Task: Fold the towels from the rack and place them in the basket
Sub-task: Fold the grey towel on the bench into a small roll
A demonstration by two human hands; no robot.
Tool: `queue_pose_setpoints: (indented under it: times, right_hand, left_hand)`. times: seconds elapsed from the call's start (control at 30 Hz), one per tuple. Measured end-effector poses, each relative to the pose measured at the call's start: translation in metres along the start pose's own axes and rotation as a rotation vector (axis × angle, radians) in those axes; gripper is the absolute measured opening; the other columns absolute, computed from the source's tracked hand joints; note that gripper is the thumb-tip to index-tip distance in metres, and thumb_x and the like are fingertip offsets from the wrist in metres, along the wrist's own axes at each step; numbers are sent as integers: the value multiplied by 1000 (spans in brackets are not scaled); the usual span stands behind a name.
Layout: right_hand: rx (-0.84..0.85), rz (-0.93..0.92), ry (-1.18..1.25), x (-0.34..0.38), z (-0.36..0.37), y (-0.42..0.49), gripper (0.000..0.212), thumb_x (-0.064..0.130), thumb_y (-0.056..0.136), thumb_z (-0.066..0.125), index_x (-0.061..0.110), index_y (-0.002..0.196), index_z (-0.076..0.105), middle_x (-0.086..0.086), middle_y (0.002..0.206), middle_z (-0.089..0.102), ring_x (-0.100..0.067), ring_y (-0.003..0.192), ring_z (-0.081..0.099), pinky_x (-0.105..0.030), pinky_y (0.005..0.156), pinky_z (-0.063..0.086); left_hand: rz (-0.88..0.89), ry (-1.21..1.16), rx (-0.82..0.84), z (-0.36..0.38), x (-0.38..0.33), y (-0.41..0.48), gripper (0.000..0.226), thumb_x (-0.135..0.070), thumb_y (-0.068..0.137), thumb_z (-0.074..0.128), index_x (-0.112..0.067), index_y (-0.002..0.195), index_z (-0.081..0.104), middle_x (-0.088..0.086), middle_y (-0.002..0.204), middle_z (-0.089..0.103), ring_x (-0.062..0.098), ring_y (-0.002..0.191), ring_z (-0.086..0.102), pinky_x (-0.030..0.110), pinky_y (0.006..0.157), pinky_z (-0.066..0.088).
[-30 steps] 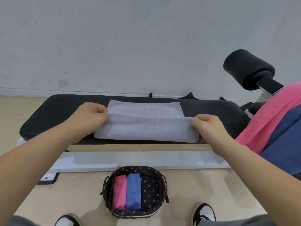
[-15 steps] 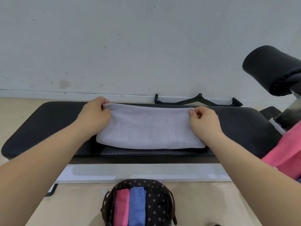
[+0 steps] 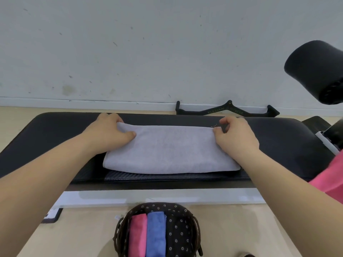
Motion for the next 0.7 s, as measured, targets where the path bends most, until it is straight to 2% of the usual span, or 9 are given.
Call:
queue_pose_setpoints:
  times: [0.07,0.13,0.2,0.3,0.43,0.5,0.57,0.63,0.7]
  right_hand:
    - [-74,-123,-189,23,-8,-10,39,31,95,58,24,134,61,-5,132,51,-28,108,57,-37,78,46]
    - [-108,-308,-246,62,-9,-30,39,33,92,60,23,130,64,-5,129,53,-30,116,53,-42,88,47]
    - [35,-445,-185,93,11,-55,43,42,95,57,26,134,63,-3,140,51,-29,131,48,-43,104,44]
    - [334,-509,-225,106,59,-88,56,56,100,44,38,153,42,-2,169,23,-25,156,15,-45,126,16]
    - [496,-486,-331,95,86,-101,62,61,104,23,45,162,7,1,173,-9,-25,158,-16,-50,126,-11]
    - [489,-482,-319,96,84,-101,64,64,102,24,46,161,7,2,173,-8,-24,158,-15,-49,126,-11]
    - [460,-496,-285,104,80,-106,66,66,100,31,47,161,13,1,173,0,-24,158,-8,-47,127,-6]
    - [421,-539,-227,117,78,-115,68,67,98,40,46,159,22,0,171,10,-24,157,1,-45,127,1]
    - [373,-603,-144,131,73,-120,70,63,93,54,41,156,35,-1,165,25,-23,153,15,-42,125,12]
  left_hand:
    - [52,40,-5,1,-8,-3,33,-47,88,68,-20,103,57,-1,112,55,21,88,61,37,72,49]
    - [96,-32,-4,2,-16,-7,24,-37,90,66,-19,100,54,1,99,63,20,83,61,38,69,50]
    - [66,-159,3,0,-15,-12,28,-32,88,70,-18,108,57,0,101,63,18,88,61,40,77,53]
    - [-89,-296,66,-1,0,-20,42,-29,79,82,-4,109,67,7,101,68,22,86,62,34,70,48]
    - [-165,-462,162,3,8,-36,26,-30,83,82,-10,99,77,7,98,76,24,89,71,30,66,50]
    - [-168,-582,145,-2,8,-42,19,-30,90,75,-14,100,76,5,97,78,23,88,73,32,68,56]
    - [-183,-713,137,-8,10,-47,21,-30,94,71,-12,105,75,6,100,80,26,93,76,42,83,62]
    - [-200,-824,97,-17,11,-51,24,-29,96,70,-10,110,73,9,103,80,27,97,77,47,94,60]
    - [-222,-909,40,-27,10,-52,26,-29,96,71,-8,113,71,11,106,79,28,98,76,47,94,59]
Point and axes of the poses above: each hand's wrist, its own y-axis towards the middle knuckle, its own z-axis out of the palm, x = y × z, the point moved 10 cm from there along y, towards the middle knuckle
